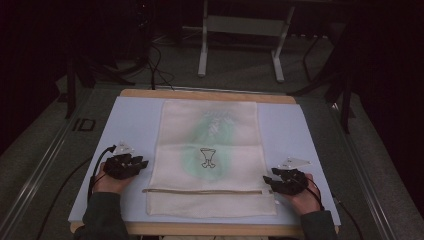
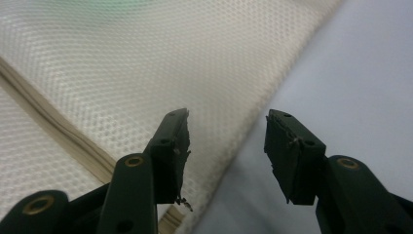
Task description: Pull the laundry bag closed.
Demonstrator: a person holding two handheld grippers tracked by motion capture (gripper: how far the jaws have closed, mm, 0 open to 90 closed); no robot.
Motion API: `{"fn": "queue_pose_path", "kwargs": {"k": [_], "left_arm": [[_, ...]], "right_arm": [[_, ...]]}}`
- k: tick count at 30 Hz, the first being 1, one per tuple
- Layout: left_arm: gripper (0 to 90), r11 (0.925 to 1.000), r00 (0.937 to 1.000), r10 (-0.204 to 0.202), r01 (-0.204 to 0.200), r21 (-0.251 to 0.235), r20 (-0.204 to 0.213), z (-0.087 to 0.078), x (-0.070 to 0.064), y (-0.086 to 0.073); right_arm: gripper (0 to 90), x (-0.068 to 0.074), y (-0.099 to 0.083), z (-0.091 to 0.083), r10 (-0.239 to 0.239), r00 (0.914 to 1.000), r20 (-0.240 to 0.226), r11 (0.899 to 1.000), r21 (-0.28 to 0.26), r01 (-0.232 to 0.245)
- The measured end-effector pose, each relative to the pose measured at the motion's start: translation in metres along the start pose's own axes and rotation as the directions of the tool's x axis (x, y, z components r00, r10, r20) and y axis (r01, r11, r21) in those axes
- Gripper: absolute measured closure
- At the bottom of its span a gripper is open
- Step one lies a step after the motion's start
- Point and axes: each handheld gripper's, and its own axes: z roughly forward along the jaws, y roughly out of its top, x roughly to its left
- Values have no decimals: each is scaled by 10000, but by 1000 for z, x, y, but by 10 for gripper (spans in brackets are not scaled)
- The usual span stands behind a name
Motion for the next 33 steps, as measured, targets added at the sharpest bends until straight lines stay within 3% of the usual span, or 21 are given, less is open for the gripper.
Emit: {"fn": "queue_pose_path", "kwargs": {"k": [13, 24, 29, 33], "left_arm": [[672, 9997, 9972, 120, -136, 212, 733, 2, -2, 0], [797, 9989, 9924, 362, -396, 266, 1175, 1, -5, 1], [894, 9975, 9905, 555, -604, 358, 1254, 1, -6, 1], [897, 9971, 9902, 585, -641, 403, 1272, 2, -7, 2]], "right_arm": [[515, 14, 9, 2, -350, 9986, -406, 9994, -41, 349], [520, 30, 17, 8, -753, 9945, -727, 9971, 27, 757], [518, 36, 19, 11, -888, 9923, -866, 9960, 44, 896], [517, 41, 21, 13, -996, 9903, -970, 9949, 57, 1006]]}}
